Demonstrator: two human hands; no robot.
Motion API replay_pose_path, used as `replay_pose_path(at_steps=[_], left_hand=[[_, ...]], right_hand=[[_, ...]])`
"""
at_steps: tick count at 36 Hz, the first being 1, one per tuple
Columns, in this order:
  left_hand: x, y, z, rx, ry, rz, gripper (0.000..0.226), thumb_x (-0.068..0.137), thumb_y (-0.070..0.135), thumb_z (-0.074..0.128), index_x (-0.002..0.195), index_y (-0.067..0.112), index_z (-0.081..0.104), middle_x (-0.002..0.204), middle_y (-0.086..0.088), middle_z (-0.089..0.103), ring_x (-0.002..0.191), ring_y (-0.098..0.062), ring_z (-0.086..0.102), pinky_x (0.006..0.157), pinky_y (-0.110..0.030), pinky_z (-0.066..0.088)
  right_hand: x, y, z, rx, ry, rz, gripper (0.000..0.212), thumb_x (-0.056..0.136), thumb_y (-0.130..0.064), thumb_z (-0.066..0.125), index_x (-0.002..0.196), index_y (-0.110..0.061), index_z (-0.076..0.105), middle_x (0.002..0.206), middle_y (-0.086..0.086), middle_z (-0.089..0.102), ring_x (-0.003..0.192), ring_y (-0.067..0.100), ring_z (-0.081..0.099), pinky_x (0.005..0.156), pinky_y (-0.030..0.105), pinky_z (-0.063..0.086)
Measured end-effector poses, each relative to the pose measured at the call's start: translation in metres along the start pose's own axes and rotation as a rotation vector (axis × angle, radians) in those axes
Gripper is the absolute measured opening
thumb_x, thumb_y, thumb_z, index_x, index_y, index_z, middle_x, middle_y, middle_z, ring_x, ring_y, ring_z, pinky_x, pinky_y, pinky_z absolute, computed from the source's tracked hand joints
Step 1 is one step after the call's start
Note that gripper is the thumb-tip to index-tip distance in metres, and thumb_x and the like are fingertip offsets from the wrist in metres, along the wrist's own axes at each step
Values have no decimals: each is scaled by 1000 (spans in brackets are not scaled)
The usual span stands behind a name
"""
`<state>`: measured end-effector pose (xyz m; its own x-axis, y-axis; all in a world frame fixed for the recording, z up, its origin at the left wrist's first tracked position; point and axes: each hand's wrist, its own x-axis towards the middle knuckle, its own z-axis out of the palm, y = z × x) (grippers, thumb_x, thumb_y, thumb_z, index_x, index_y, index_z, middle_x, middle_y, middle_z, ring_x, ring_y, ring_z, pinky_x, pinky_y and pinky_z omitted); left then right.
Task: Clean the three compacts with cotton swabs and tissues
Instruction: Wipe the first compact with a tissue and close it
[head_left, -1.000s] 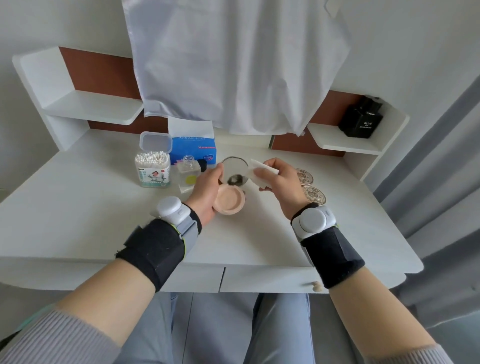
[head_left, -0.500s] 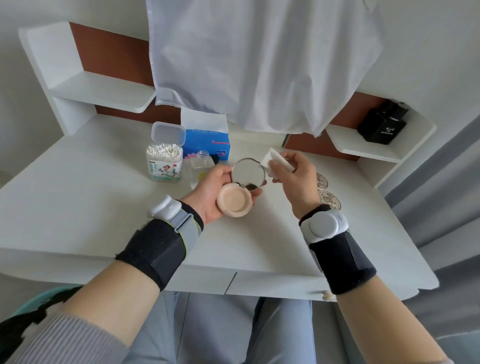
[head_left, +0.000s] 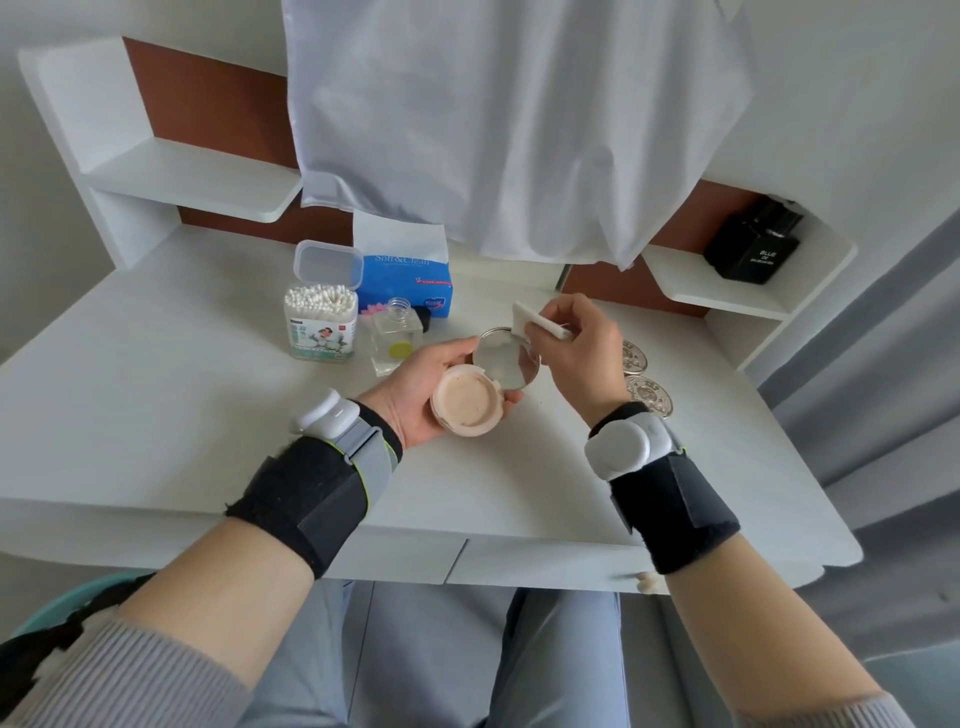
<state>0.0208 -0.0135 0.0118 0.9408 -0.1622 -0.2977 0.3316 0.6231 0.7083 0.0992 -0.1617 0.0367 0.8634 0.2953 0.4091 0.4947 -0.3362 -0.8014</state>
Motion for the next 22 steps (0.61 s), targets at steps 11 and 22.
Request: replay_pose_path(at_steps=[11,22], left_hand=[[5,-2,-2,-105,89,51,30,96,26,41,101,3,59,77,-19,67,62,-28,66,62,-38,58],[2,-1,2,-42,-5,29,32,96,26,41,105,5,64,88,-15,66,72,-25,64,66,-34,56]], right_hand=[[1,-4,-12,-95,-1,50,12,91,-18,56,80,-21,59,86,-1,59,79,13,53,67,21,41],[5,-6,-11,-452,-57,-284,14,82,-10,60,94,-9,69,80,9,65,68,24,56,62,35,46]])
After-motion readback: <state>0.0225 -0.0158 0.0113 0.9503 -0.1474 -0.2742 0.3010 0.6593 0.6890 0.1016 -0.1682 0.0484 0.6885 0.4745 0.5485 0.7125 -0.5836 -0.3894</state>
